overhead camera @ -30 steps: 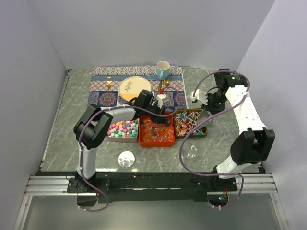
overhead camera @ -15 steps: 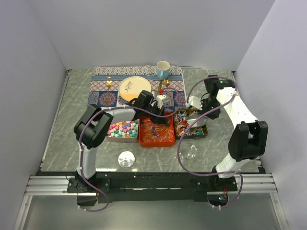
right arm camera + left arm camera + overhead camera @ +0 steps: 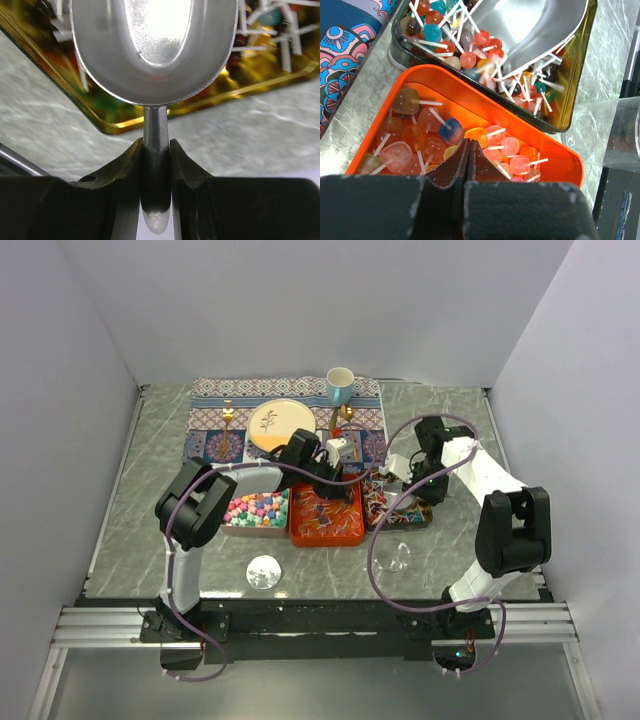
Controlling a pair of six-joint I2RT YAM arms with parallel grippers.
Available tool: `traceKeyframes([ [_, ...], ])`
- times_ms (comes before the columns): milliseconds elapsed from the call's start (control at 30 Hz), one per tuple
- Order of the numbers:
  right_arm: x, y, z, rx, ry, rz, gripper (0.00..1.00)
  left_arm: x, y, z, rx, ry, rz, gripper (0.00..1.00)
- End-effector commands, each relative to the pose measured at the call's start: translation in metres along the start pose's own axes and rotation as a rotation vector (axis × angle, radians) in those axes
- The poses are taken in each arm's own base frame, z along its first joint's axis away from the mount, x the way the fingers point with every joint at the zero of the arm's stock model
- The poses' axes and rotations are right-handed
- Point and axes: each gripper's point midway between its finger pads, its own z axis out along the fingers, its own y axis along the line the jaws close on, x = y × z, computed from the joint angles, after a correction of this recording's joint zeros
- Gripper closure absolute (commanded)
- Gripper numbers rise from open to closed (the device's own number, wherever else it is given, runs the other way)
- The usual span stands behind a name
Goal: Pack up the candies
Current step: Scoop the fake candies from the storage box.
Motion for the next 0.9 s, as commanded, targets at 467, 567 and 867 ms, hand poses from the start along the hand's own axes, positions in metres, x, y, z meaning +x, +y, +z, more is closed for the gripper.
traceKeyframes([
  [467, -0.038, 0.031, 0.029, -0.126, -0.23, 0.14, 1.0, -0.019, 0.002, -0.004, -0.003, -0.008, 0.053, 0.99],
  [567, -0.043, 0.035, 0.033, -0.141, -0.257, 0.159, 0.92, -0.014, 0.006, -0.009, -0.018, 0.011, 0.043, 0.99],
  [867, -0.058, 0.037, 0.032, -0.193, -0.328, 0.219, 0.84, -0.006, 0.01, -0.012, -0.022, 0.041, 0.041, 0.99],
])
